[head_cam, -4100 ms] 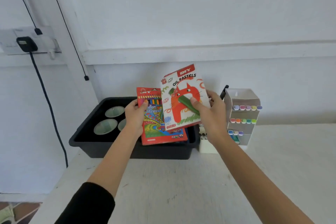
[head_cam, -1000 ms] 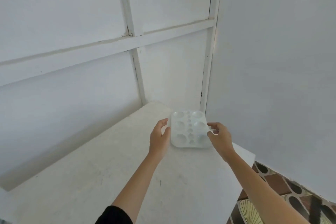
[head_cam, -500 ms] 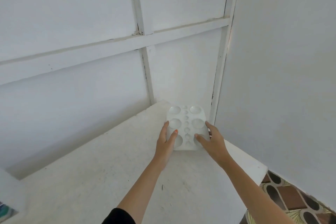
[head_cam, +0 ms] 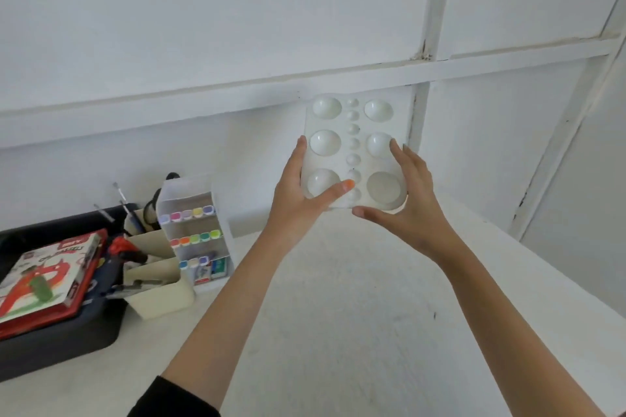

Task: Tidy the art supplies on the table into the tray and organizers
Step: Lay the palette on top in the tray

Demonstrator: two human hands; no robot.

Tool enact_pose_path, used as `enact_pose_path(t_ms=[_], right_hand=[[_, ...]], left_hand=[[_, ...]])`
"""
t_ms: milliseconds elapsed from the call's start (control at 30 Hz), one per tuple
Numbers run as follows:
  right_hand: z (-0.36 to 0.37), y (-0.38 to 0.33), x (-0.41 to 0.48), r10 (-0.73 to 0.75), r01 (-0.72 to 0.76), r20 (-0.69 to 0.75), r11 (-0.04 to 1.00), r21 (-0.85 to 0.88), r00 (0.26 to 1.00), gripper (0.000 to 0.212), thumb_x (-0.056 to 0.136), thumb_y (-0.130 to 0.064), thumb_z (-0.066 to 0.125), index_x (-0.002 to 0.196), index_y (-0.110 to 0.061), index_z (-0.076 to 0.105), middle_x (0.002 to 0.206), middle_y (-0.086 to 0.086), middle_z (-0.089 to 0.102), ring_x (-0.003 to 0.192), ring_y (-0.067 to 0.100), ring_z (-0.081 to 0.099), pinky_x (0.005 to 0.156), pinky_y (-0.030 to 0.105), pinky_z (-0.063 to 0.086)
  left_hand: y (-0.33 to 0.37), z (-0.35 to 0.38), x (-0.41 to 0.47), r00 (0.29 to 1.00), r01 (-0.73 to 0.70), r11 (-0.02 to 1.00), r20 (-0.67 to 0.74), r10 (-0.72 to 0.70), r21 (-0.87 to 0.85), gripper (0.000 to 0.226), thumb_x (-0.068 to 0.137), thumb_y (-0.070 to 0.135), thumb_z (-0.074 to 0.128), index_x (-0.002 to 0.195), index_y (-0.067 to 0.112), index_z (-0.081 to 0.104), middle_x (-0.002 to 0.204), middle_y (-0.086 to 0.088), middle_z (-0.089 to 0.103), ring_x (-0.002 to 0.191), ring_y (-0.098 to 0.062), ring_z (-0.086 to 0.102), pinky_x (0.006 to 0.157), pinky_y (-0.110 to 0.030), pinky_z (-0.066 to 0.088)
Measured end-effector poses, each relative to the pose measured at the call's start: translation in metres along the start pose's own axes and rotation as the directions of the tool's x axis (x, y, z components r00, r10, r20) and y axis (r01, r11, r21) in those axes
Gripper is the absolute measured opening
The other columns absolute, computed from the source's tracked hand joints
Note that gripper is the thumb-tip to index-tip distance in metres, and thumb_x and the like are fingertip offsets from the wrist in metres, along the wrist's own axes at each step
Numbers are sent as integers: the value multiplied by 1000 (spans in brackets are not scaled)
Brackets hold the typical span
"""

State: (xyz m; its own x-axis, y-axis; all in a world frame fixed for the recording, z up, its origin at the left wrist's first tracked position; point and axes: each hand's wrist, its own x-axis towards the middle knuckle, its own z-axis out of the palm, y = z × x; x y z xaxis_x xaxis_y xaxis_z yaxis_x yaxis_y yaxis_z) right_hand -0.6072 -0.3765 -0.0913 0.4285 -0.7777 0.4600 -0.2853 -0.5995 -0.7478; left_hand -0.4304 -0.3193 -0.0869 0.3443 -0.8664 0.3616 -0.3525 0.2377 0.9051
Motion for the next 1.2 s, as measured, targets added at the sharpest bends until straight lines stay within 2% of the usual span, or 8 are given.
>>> enact_pose_path(t_ms=[100, 233, 500, 633, 733, 900, 1067, 1200], right_hand=[[37, -41, 6, -99, 99, 6, 995, -26, 995, 112, 59, -55, 75, 149, -34, 12, 155, -4, 11, 129, -9, 6, 102, 12, 13], [92, -92, 8, -177, 178, 19, 984, -13, 984, 105, 59, -59, 72, 147, -34, 21, 154, -4, 16, 128, -7, 10, 89, -8, 8], [204, -171, -2, -294, 293, 90, 956, 27, 952, 100, 59, -72, 63, 143, -27, 35, 152, 1, 24, 130, 5, 20, 103, 20, 21], [262, -197, -9, -375, 389, 221, 921, -21, 900, 91, 68, -61, 71, 144, -25, 35, 154, 10, 22, 136, 24, 23, 110, 39, 24], [307, -211, -18, -407, 422, 285, 907, 10, 868, 84, 74, -53, 70, 144, -25, 34, 155, 8, 19, 137, 24, 23, 110, 38, 26], [368, -210, -29, -304, 314, 454, 948, 56, 838, 83, 76, -48, 72, 144, -22, 33, 156, 0, 16, 140, 18, 16, 108, 23, 11], [398, -187, -23, -45, 125, 662, 990, -73, 748, 86, 77, -49, 70, 147, -20, 28, 155, 1, 18, 141, 22, 16, 114, 39, 20], [411, -182, -14, 51, 159, 756, 966, -203, 653, 81, 82, -52, 64, 147, -19, 28, 154, 7, 21, 142, 25, 14, 114, 42, 21]], left_hand=[[12, -64, -16, 999, -51, 990, 2, 51, 130, 117, 57, 56, 81, 149, 35, 12, 153, 18, 23, 139, -2, 25, 115, -38, 27], [25, -147, -40, 994, -81, 979, -62, 95, 189, 107, 62, 55, 80, 148, 32, 21, 152, 10, 30, 139, -9, 29, 112, -42, 31], [23, -273, -100, 968, -63, 934, -207, 143, 352, 97, 61, 43, 75, 145, 30, 30, 155, 17, 13, 134, 15, 14, 104, -2, 20], [5, -330, -125, 922, 20, 928, -366, 127, 372, 91, 63, 42, 74, 143, 26, 36, 155, 13, 18, 137, 7, 18, 111, -18, 24], [-21, -368, -142, 905, 144, 911, -424, 36, 386, 85, 71, 44, 69, 145, 24, 33, 156, 10, 17, 139, 1, 16, 115, -33, 24], [-82, -407, -164, 883, 356, 849, -438, -169, 390, 71, 86, 50, 56, 146, 21, 31, 155, 8, 17, 143, -5, 9, 117, -31, 13], [-120, -410, -165, 875, 461, 767, -376, -307, 447, 64, 91, 47, 51, 145, 15, 34, 155, -1, 21, 145, -13, 1, 114, -31, -1], [-138, -410, -156, 899, 425, 554, -261, -352, 716, 49, 97, 43, 41, 125, 5, 55, 138, -9, 44, 145, -27, -4, 115, -42, -10]])
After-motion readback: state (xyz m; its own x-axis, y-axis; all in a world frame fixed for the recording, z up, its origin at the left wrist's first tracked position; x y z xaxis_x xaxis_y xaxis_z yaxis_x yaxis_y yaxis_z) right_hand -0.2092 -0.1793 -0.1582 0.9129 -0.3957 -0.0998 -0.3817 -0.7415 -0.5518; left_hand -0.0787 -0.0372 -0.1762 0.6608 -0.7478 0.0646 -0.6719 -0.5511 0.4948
